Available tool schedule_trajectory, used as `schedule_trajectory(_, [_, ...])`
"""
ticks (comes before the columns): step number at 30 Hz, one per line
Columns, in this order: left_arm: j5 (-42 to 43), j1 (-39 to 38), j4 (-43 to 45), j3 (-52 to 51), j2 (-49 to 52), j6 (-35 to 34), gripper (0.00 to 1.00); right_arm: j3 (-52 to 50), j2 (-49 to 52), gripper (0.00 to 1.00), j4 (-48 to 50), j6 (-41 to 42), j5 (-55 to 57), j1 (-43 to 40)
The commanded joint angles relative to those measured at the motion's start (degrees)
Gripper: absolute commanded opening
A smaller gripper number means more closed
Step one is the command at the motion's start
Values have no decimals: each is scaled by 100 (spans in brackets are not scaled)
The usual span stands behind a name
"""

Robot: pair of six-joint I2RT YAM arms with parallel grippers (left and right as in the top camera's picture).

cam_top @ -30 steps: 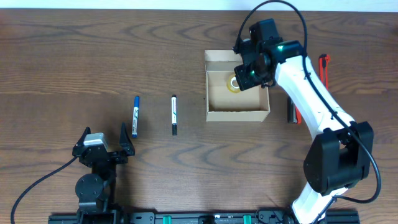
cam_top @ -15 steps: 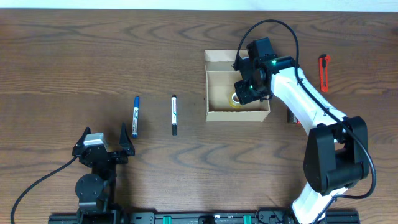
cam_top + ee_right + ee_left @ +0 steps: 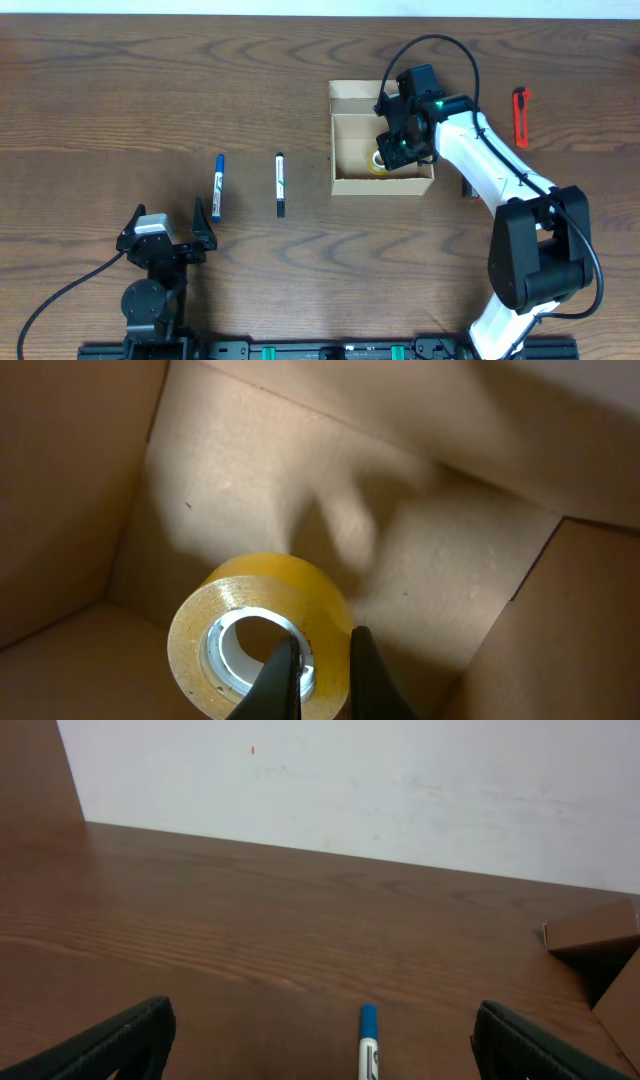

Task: Pack container
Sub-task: 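Release the tape roll in the box and raise the right gripper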

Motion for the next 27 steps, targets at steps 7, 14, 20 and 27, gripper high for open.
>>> schedule_trajectory(7, [-81, 17, -280, -83, -35, -61, 95, -195, 50, 6, 136, -72, 59, 15])
schedule_trajectory(14, [-81, 17, -280, -83, -35, -61, 95, -195, 50, 27, 201, -72, 57, 15])
schedule_trajectory(20, [-81, 17, -280, -83, -35, -63, 95, -131, 50, 52, 278, -72, 57, 15])
schedule_trajectory(27, [-81, 17, -280, -83, -35, -63, 95, 1314, 50, 69, -483, -2, 385, -85])
